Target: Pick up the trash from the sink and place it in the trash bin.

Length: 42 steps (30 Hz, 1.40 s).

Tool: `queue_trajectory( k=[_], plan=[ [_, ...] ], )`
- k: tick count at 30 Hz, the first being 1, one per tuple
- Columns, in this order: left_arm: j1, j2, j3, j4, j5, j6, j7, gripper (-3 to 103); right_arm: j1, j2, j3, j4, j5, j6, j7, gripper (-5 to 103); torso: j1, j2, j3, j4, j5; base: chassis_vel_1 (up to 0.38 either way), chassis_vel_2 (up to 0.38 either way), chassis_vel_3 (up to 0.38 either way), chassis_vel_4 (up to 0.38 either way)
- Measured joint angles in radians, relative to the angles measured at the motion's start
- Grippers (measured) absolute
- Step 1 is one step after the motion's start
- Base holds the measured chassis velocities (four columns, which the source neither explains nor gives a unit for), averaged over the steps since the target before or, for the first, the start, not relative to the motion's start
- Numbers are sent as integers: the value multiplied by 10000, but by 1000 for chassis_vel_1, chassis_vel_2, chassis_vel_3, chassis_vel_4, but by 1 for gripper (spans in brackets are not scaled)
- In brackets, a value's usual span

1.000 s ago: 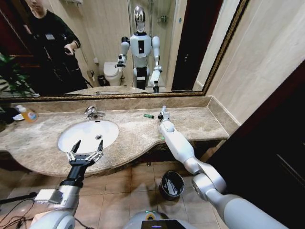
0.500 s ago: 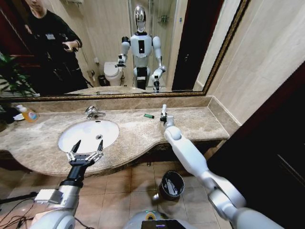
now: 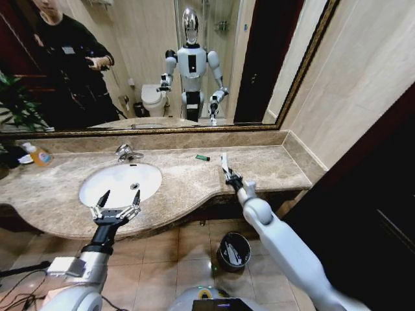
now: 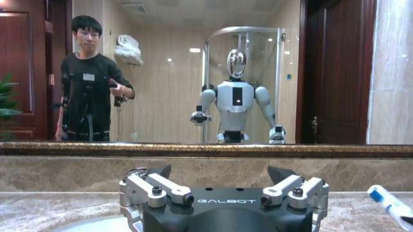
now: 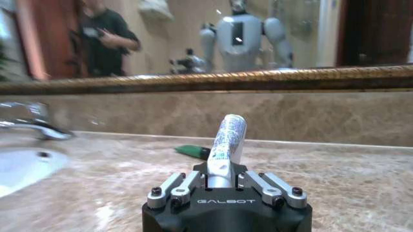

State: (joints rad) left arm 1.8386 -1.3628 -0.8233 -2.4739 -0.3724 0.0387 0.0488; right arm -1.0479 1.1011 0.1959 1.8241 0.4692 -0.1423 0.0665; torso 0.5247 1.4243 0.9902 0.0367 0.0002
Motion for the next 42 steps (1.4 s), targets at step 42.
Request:
queue_trajectory(
  k=[42],
  plan=[
    [0, -1, -1, 0, 0, 0, 0, 100, -3175, 1963, 2121, -7037, -2543, 5338, -2775, 21, 4, 0, 3, 2, -1, 0, 0, 0, 0]
  ],
)
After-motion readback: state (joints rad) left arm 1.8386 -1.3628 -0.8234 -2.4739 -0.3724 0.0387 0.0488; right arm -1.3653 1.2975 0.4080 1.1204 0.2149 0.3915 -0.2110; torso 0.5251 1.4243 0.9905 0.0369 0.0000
